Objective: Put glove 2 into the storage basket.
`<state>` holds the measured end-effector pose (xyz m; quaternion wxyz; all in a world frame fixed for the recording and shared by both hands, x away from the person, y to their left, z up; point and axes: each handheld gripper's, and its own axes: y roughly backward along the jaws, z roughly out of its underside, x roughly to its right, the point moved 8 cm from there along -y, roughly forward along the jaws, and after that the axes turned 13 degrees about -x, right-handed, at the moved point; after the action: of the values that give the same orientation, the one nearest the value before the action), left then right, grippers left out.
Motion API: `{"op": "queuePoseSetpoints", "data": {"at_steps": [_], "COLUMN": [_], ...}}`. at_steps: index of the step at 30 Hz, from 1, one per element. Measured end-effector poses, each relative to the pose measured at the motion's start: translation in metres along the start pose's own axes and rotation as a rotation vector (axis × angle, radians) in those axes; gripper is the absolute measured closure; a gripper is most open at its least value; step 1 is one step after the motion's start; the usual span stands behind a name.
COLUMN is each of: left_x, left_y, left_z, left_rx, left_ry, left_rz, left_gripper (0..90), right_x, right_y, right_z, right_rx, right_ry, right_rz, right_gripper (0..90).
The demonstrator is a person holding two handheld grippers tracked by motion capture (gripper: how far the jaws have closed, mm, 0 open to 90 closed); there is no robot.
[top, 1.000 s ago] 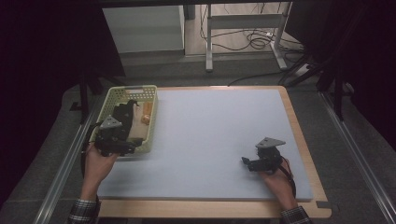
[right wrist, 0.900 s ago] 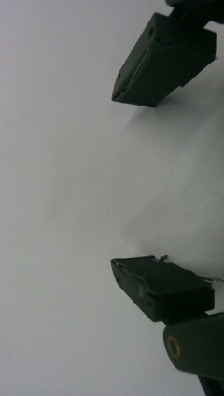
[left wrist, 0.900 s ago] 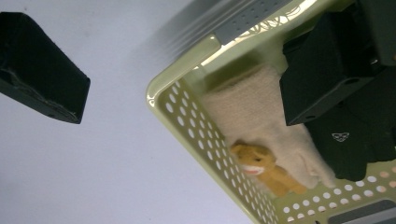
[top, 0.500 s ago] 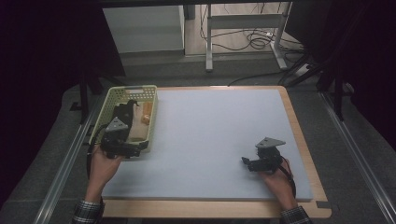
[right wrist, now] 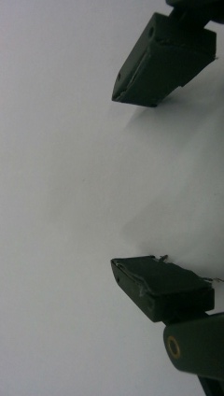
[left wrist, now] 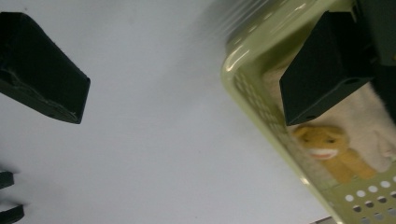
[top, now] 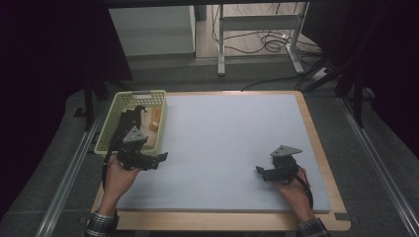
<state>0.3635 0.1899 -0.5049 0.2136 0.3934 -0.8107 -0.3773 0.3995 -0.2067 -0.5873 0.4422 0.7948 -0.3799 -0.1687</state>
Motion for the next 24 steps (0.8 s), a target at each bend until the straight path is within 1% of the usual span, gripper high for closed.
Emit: {"op": "queuePoseSetpoints", "data": {"at_steps": [8,14,20,24], "left_x": [0.015,0.027,0.037,0.044], "left_y": [-0.006,-0.011,-0.018,-0.023], "left_z": [-0.006,-0.009,-0.012,-0.014], "left_rx": [0.006,0.012,0.011,0.01], "left_ry": [-0.033,-0.051,-0.073,-0.085], "left_rz": [0.021,0.047,0.063,0.08], "left_gripper": [2.0,1.9,1.9,1.9], "right_x": [0.0,0.0,0.0,0.0], "right_y": [0.0,0.0,0.0,0.0], "right_z": [0.0,0.0,0.0,0.0], "right_rx": [0.0,0.0,0.0,0.0], "right_ry": [0.0,0.0,0.0,0.001], "right_rz": [0.0,0.001,0.001,0.001], "right_gripper": [16.2,16.2,16.2,16.2]}}
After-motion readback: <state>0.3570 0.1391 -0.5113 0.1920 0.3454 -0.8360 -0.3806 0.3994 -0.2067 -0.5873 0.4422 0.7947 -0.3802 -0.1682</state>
